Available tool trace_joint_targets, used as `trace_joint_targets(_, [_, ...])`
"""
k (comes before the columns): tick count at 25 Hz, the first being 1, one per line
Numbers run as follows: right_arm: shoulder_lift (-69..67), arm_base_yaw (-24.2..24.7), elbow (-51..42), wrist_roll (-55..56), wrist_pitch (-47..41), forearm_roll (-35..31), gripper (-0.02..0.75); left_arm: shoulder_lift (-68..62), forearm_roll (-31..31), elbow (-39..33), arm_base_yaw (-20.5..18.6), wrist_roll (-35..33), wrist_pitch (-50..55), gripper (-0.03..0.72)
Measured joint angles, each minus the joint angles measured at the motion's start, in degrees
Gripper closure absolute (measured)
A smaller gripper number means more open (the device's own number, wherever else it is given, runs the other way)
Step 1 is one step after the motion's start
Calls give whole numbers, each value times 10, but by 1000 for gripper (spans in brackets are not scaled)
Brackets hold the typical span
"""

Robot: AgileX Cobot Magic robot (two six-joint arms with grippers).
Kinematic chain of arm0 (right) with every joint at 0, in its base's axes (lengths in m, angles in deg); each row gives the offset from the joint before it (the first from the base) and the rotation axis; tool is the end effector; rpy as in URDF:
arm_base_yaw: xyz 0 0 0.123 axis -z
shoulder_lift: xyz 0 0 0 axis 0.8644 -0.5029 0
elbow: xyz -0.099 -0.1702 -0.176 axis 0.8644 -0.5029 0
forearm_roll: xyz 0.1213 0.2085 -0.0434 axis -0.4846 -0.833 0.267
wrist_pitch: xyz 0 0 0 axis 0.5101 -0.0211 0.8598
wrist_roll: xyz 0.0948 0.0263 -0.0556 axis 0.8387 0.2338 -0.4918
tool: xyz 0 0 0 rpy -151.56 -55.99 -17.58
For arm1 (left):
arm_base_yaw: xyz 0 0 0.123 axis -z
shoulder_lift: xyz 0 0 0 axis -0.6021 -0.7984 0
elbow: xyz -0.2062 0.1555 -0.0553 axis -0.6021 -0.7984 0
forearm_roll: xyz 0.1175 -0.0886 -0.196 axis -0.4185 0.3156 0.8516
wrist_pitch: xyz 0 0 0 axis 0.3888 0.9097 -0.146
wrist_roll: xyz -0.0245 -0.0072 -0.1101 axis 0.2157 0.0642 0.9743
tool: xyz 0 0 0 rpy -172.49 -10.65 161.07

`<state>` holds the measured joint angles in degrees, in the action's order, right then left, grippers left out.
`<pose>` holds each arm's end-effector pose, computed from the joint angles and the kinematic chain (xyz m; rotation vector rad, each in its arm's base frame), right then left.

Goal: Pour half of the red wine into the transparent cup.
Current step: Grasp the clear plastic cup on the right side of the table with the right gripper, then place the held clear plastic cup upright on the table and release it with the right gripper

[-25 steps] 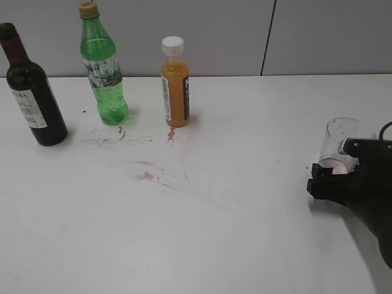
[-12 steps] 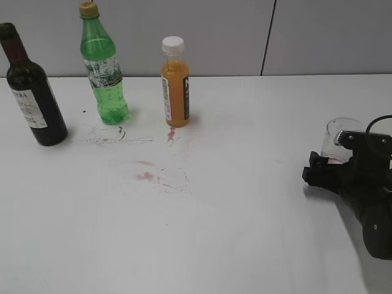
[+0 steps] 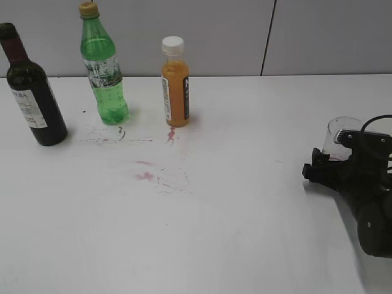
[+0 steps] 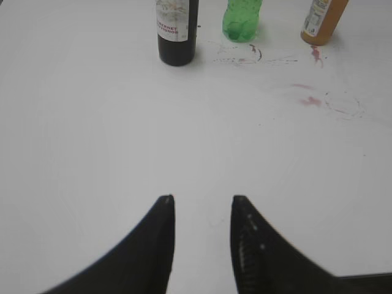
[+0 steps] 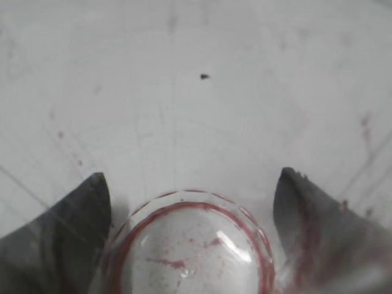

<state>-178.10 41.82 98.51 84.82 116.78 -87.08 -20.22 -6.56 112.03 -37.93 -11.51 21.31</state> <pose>0.2874 0.0470 0.0202 0.1352 1.9287 -0.0611 0.0286 -0.0162 0.2609 0.0982 2.0557 -0.1286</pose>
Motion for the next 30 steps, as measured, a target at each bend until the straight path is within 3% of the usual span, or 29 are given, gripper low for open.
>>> trace_joint_targets(6, [0, 0, 1, 0, 0, 1, 214, 0, 0, 0, 0, 0, 0, 456])
trace_joint_targets(17, [9, 0, 0, 1, -6, 31, 221, 0, 0, 0, 0, 0, 0, 456])
trace_joint_targets(27, [92, 1, 31, -53, -39, 317, 230, 0, 0, 0, 0, 0, 0, 456])
trace_joint_targets(30, [92, 1, 83, 0, -51, 469, 230, 0, 0, 0, 0, 0, 0, 456])
